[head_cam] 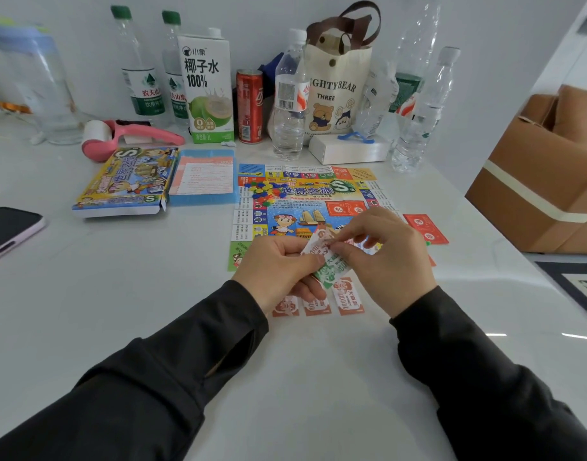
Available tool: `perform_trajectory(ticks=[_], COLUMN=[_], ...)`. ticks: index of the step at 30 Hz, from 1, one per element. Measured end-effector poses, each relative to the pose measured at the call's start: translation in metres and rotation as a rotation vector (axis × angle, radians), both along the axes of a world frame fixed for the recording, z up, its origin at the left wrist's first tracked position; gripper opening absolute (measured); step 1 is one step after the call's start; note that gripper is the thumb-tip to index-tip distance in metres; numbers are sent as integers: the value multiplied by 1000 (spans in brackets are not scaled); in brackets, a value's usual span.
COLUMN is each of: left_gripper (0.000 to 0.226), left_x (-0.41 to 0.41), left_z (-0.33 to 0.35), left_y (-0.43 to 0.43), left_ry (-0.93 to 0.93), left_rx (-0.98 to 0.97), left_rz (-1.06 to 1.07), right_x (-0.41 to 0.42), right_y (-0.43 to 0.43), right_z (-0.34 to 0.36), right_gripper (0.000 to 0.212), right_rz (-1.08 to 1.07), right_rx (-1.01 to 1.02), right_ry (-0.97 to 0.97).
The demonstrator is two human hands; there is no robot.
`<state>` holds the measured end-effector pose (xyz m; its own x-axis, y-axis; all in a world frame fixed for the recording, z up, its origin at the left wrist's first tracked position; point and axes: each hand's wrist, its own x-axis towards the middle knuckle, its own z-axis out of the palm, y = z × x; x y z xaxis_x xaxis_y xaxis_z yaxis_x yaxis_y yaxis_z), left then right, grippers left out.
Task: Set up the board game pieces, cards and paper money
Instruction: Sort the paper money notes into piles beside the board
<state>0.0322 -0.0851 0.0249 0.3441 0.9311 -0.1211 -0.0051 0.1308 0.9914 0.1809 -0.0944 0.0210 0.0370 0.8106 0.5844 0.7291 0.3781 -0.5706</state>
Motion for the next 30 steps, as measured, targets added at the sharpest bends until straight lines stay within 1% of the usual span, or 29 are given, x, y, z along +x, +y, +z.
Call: perform_trajectory(ticks=[4,8,13,22,25,28,30], left_gripper=[17,17,17,20,21,21,21], left_x=[1,1,0,1,1,1,1], left_z=[-1,-1,-2,-2,-2,-3,-3], left_y=[-2,-2,-1,-1,-1,0,0], left_ry=[31,37,30,24,26,33,34], left_rx=[62,69,86,81,78,68,57], left_rz=[-43,-69,-60,-49,-45,-39,-31], right_x=[0,0,4,3,3,3,5], right_y=[-1,-1,2,1,1,1,2], right_z=[5,7,5,9,10,11,11], right_gripper=[29,25,22,23,23,22,23], right_rz=[20,93,125,122,131,172,163], right_rx=[-164,-248,-272,-333,-353,-409,-391], right_ry=[161,375,539,688,677,609,603])
